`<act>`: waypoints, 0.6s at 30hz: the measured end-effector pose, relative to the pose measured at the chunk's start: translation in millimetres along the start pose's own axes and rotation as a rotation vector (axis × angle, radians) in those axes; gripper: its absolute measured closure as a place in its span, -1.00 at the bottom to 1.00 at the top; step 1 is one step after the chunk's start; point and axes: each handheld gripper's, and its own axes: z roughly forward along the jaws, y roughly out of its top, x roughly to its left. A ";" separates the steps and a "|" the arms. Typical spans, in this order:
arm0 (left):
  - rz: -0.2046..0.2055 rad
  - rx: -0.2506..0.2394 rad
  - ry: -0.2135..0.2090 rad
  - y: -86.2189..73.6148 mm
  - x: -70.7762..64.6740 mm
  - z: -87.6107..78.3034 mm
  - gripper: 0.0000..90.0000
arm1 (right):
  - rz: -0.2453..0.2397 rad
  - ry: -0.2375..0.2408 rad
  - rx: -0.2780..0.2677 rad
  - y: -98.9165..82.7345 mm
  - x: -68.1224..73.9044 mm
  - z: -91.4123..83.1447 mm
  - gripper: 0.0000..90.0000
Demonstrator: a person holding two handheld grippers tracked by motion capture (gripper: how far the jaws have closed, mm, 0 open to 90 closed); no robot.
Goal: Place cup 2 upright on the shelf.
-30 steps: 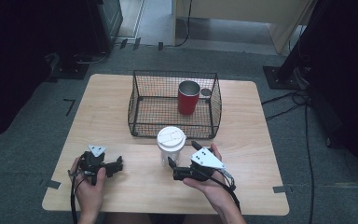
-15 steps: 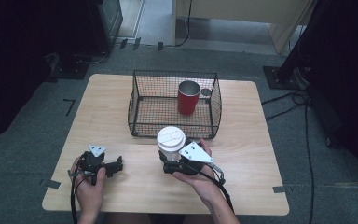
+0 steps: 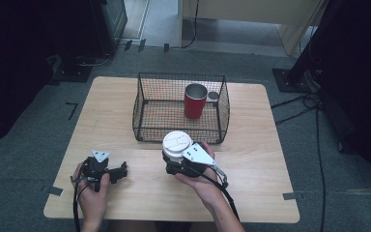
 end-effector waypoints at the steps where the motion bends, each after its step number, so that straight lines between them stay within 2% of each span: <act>1: 0.000 0.000 -0.001 0.1 -0.1 0.2 -1.00 | 0.000 0.001 -0.001 -0.1 -0.2 0.4 -0.66; 5: 0.001 0.000 -0.001 0.3 -0.2 0.3 -1.00 | -0.014 0.015 -0.014 -0.9 -1.1 1.0 -0.65; 9: 0.001 0.000 -0.002 0.4 -0.1 0.4 -1.00 | -0.015 0.007 -0.023 -0.8 -0.5 0.7 -0.64; 18: 0.001 -0.001 -0.002 0.3 -0.2 0.4 -1.00 | 0.006 0.024 -0.063 8.6 1.8 -5.2 -0.64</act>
